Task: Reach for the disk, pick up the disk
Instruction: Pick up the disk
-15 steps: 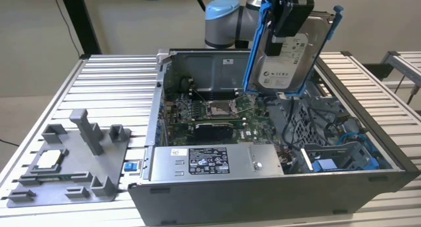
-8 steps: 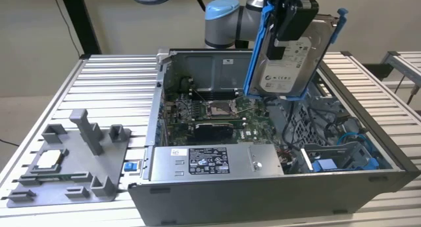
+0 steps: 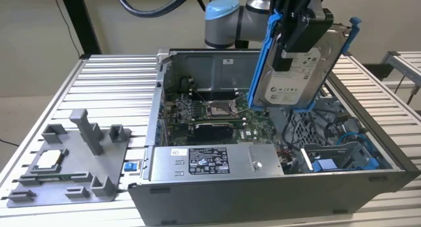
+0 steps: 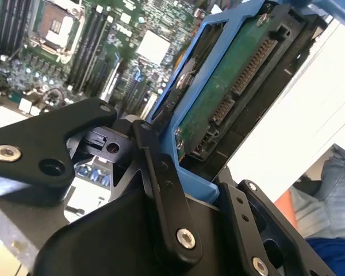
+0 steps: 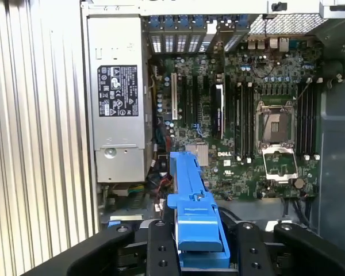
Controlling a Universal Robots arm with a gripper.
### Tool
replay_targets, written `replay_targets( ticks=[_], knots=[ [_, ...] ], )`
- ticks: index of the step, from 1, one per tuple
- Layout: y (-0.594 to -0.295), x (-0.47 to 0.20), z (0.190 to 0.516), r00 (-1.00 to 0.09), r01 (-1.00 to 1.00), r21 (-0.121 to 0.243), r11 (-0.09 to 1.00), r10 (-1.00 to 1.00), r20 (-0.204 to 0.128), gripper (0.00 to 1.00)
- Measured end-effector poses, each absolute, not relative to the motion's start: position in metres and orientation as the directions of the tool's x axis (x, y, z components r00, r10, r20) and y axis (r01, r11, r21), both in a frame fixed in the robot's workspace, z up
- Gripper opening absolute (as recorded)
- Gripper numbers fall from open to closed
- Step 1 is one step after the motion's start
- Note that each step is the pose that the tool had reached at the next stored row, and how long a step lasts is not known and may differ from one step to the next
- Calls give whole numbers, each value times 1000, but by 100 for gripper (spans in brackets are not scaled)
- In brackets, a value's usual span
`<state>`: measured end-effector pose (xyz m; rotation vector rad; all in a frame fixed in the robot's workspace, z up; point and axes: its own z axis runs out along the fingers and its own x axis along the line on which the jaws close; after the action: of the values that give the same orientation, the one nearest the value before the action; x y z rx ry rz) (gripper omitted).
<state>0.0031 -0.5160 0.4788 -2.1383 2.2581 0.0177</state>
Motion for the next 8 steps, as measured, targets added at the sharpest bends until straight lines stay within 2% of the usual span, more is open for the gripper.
replay_targets(
  ticks=[8],
  knots=[
    [-547,3,479,-54,-998,-9,55,-998,-31,0]
  ],
)
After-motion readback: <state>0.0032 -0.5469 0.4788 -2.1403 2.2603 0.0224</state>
